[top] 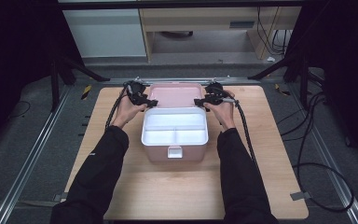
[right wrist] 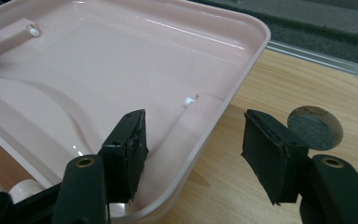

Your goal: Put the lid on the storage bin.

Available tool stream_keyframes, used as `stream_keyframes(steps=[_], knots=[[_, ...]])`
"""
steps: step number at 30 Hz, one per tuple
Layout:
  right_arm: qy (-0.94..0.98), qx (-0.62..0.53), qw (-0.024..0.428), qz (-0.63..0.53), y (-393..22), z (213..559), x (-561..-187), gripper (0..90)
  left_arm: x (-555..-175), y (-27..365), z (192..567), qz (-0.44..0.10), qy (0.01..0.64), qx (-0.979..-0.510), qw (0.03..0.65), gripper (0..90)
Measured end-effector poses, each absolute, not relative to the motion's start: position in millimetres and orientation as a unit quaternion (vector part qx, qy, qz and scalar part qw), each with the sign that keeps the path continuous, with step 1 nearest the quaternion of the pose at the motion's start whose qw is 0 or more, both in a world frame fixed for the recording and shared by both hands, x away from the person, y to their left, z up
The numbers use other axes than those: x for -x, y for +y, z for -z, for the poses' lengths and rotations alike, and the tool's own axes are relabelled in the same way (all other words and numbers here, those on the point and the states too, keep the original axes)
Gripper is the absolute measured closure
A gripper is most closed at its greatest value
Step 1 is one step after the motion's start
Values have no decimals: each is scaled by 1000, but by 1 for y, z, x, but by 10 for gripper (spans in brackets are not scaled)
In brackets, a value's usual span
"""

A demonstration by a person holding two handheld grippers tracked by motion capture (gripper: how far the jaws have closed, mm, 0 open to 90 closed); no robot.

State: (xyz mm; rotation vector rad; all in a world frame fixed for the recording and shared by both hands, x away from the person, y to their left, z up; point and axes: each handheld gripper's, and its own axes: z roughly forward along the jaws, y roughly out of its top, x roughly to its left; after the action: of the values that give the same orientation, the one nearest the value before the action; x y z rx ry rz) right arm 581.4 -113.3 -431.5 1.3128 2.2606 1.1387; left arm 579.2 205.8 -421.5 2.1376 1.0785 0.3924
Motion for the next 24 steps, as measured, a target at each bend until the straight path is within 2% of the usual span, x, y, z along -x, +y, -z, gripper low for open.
stream_keyframes(steps=[5, 12, 19, 24], knots=[[784, -454, 125, -403, -110, 434, -583, 421, -580, 205, 424, -145, 417, -823, 357, 363], [787, -454, 127, -399, -108, 432, -583, 430, -581, 207, 424, -135, 420, -820, 366, 377], [781, -454, 127, -410, -111, 427, -581, 448, -579, 209, 419, -142, 416, -821, 364, 429], [773, -453, 139, -421, -112, 420, -579, 469, -577, 213, 412, -146, 421, -808, 386, 465]])
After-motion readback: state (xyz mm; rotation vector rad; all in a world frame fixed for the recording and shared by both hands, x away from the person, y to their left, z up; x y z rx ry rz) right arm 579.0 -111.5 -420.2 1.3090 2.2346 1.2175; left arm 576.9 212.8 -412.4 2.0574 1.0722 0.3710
